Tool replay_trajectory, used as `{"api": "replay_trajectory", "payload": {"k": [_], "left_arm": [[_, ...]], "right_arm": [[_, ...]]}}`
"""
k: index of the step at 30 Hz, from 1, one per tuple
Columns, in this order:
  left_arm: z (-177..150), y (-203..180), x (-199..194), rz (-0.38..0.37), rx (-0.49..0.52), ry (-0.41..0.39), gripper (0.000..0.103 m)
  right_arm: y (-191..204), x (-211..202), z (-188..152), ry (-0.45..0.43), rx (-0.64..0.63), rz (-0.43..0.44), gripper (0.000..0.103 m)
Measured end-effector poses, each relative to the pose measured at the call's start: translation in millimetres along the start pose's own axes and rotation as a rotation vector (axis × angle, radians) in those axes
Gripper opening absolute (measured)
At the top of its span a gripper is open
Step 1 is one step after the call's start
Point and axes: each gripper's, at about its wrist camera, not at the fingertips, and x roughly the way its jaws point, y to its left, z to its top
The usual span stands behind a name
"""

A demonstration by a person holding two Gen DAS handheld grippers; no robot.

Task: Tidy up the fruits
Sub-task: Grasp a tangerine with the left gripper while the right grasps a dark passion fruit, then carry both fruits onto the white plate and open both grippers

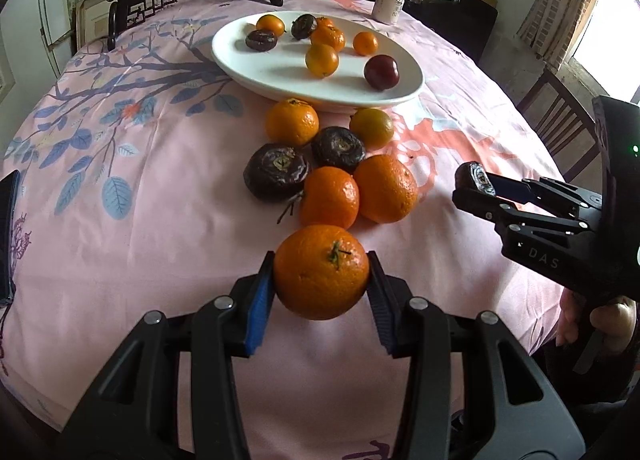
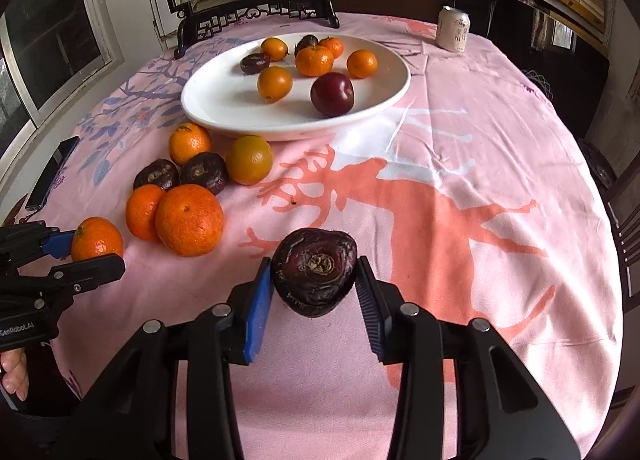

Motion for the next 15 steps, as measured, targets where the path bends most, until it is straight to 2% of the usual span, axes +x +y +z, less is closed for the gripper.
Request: {"api": "replay_trajectory", "payload": {"k": [5, 10, 15], "left_arm": [[14, 10, -7, -0.003, -0.024, -0.02, 0.044], [38, 14, -14, -0.005, -0.017, -0.047, 0.044], [91, 23, -8, 0.004, -0.01, -0.049, 0.044]], "right_arm": [[8, -15, 12, -0.034, -0.007, 0.011, 0.042], [11, -13, 29, -0.034, -0.008, 0.043, 0.042], [8, -3, 66, -0.028, -0.008, 0.09, 0.042]]}}
